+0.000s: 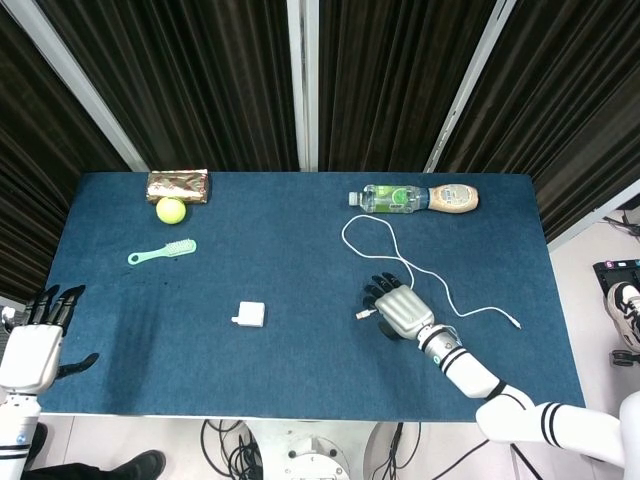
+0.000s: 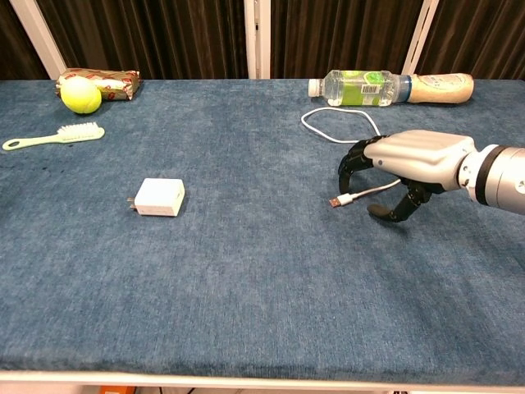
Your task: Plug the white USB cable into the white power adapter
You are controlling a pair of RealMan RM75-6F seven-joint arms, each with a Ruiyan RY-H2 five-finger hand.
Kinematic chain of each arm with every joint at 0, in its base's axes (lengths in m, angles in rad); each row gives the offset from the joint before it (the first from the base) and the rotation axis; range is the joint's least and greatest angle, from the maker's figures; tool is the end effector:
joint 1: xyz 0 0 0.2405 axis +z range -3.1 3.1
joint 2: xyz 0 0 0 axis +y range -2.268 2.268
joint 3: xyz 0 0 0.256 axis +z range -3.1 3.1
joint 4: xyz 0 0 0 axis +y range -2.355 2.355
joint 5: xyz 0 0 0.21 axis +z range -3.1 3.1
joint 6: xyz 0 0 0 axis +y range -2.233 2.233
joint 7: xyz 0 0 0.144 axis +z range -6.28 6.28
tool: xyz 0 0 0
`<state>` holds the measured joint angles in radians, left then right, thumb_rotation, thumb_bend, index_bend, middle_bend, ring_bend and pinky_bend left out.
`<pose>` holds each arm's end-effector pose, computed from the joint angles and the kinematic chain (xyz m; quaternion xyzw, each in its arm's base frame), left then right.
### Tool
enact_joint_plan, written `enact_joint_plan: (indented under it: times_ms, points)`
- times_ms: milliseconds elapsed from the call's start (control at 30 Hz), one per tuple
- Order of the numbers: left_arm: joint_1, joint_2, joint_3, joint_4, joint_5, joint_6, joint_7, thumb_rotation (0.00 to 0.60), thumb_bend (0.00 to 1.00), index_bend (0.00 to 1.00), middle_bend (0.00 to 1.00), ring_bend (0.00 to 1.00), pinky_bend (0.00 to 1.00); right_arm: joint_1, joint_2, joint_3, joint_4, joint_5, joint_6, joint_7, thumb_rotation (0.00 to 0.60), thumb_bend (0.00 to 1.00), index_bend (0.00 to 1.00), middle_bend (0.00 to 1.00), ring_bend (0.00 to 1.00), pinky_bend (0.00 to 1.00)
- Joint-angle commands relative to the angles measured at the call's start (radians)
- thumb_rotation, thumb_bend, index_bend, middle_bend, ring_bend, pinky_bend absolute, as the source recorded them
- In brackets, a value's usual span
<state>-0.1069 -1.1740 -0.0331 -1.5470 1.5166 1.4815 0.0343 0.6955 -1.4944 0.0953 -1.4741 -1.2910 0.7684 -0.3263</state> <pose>-0.3144 0.1851 0.1437 -0.6144 -0.3701 -0.3795 0.5843 -0.1775 -0.3112 -0.0335 0.8310 -0.3374 0.2791 0.3432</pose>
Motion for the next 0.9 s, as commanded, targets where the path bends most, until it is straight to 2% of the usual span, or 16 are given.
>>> enact_joint_plan:
  times_ms: [33,267,400,600,733,900]
  points:
    - [0.000,-0.003,0.001,0.006,0.002,0.000,-0.008,0.600,0.05,0.06,0.10,0.00,0.00,-0.013,0.022,-0.028,-0.035,-0.031,0.024,0.006,0.558,0.41,0.33,0.16,0.00,0.00]
    - [-0.002,-0.010,0.001,0.017,0.001,-0.004,-0.019,0.600,0.05,0.06,0.10,0.00,0.00,-0.078,0.119,-0.129,-0.135,-0.127,0.092,0.028,0.556,0.41,0.37,0.20,0.00,0.00]
    - [-0.002,-0.015,0.003,0.017,0.003,-0.004,-0.019,0.600,0.05,0.06,0.10,0.00,0.00,-0.108,0.148,-0.152,-0.146,-0.186,0.158,0.044,0.556,0.39,0.37,0.23,0.00,0.00]
    - [-0.001,-0.012,0.002,0.002,0.003,-0.001,-0.008,0.600,0.05,0.06,0.10,0.00,0.00,-0.093,0.100,-0.160,0.010,-0.361,0.256,0.175,0.600,0.15,0.43,0.29,0.04,0.00]
    - [0.002,-0.004,0.001,-0.017,-0.003,0.002,0.008,0.600,0.05,0.06,0.10,0.00,0.00,-0.049,0.065,-0.179,0.147,-0.470,0.279,0.247,0.600,0.14,0.44,0.30,0.05,0.00]
    - [0.004,0.003,0.001,-0.037,-0.007,0.003,0.024,0.600,0.05,0.06,0.10,0.00,0.00,-0.007,0.041,-0.204,0.250,-0.548,0.296,0.316,0.600,0.14,0.44,0.30,0.05,0.00]
